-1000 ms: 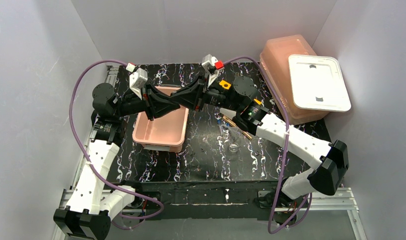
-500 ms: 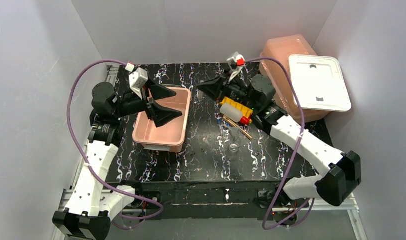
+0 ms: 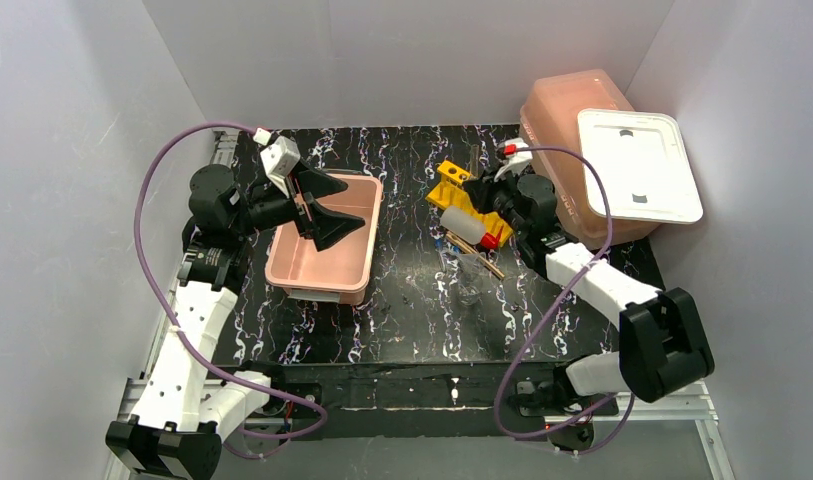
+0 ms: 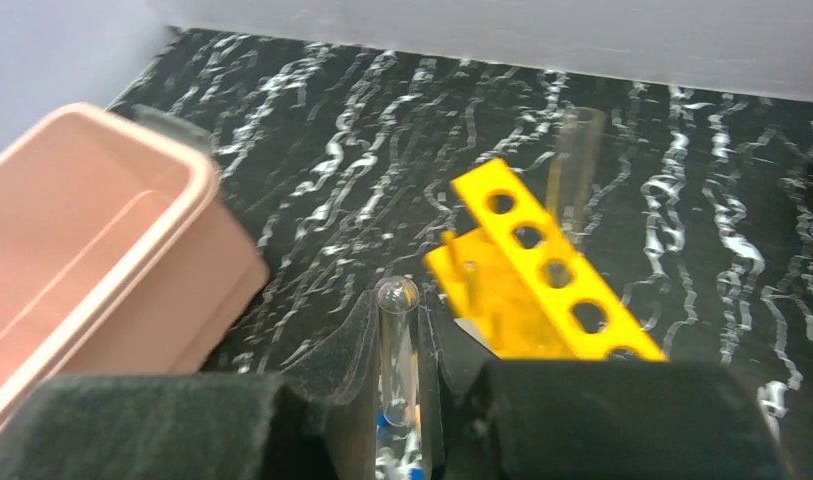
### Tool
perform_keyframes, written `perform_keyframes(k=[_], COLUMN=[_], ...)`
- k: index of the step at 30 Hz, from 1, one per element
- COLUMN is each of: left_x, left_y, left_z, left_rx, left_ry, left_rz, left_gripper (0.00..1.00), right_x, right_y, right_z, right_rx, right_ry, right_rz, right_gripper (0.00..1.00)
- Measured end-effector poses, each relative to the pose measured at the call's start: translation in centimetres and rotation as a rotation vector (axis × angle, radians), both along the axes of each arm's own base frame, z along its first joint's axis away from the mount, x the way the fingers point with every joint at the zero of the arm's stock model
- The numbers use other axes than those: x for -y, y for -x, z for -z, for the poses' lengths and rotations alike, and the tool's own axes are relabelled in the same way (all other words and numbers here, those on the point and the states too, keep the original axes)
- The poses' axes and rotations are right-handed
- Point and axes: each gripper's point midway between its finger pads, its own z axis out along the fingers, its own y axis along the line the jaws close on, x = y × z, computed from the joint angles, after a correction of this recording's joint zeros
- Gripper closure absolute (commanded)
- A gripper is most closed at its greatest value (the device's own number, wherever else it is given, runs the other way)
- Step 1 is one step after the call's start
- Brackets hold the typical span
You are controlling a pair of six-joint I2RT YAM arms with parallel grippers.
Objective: Organize the chemistry lab equipment
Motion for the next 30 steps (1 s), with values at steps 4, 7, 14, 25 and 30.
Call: perform_keyframes(k=[4,7,14,25,30], left_x=[0.0,0.0,0.0,0.0,0.1], left_y=[-0.1,-0.2,-0.4,-0.6,-0.7], left_z=[0.3,0.6,1.0,1.6,1.7], left_rx=[0.006,0.007,-0.001,-0.015,-0.016], left_ry=[-0.008,-0.013,-0.017,-0.021,-0.022], left_rz=[-0.003,-0.002,0.001,0.002,0.002], left_gripper=[0.02,0.02,0.02,0.02,0.02], right_x=[2.4,4.1,5.4,5.7,5.8], right_y=[-2.5,-4.2,-5.9,-6.4,-6.4], right_z=[0.6,1.8,4.3,6.6,6.9], right_rx=[0.017,0.008,-0.019,-0.047,-0.050], right_ry=[-0.004,-0.004,0.013,0.060,0.075], right_rz=[0.094,0.149,0.195,0.207,0.211], right_gripper=[0.99,0.99,0.99,0.99,0.99])
